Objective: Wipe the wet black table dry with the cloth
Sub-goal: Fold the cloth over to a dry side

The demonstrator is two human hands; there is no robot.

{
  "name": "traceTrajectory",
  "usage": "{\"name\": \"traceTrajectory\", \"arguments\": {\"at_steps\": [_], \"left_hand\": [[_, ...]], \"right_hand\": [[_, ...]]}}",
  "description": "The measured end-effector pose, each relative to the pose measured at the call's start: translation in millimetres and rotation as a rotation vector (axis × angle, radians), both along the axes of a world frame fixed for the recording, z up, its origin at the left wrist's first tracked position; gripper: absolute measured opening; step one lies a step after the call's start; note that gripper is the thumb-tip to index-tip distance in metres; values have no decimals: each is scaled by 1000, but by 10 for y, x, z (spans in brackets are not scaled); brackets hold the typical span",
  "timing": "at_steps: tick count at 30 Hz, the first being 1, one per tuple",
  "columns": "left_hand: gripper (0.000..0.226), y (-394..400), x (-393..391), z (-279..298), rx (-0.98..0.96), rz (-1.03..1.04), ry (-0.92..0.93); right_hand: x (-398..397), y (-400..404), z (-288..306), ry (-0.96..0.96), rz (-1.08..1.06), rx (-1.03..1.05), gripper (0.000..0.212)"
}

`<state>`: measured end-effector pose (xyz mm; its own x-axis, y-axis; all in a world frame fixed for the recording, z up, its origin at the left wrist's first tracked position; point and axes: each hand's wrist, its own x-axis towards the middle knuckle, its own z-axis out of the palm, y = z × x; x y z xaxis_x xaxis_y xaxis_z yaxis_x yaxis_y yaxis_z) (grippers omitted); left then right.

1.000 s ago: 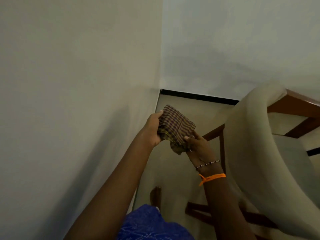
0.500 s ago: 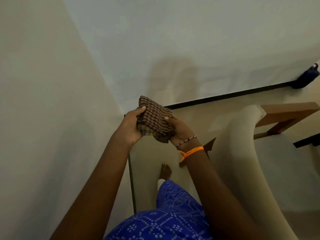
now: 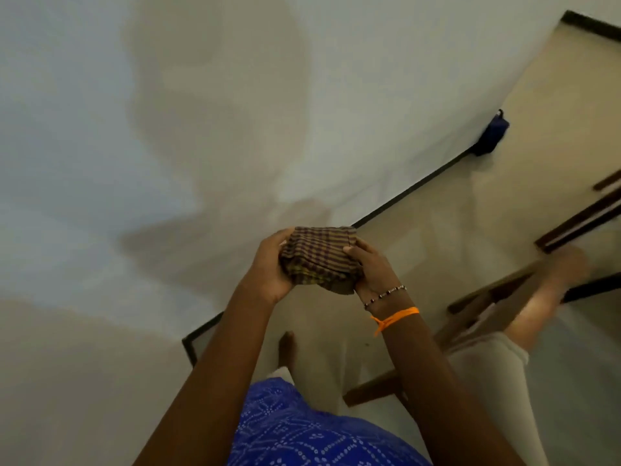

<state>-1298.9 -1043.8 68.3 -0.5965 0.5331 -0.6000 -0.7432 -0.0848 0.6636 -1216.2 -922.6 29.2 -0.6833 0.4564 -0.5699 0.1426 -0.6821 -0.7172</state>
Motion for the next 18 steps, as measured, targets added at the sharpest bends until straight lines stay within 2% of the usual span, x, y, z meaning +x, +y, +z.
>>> {"name": "traceTrajectory", "arguments": {"at_steps": [3,6,8,11,16,18], "left_hand": [[32,521,-497,5,63,-184,-35],[40,1024,-882,17,81,-374,5],[31,1373,-1044,-10,36,-504,11],[26,1989,-1163,-117,-32,-658,13],[35,3348,-1103,-359,-107,-887,29],[26,3975,-983,-368,-127,-948,49]], "right_hand": [[-305,366,94,-60,-175,59,40],[-550,721,67,-126,-320,72,40],[-662,955,21,-137,-417,65,40],[-660,1404,-40,-110,-548,24,42],[-437,2432,-246,-74,-779,-65,51],[-353,2937,-287,-85,-847,-84,49]]}}
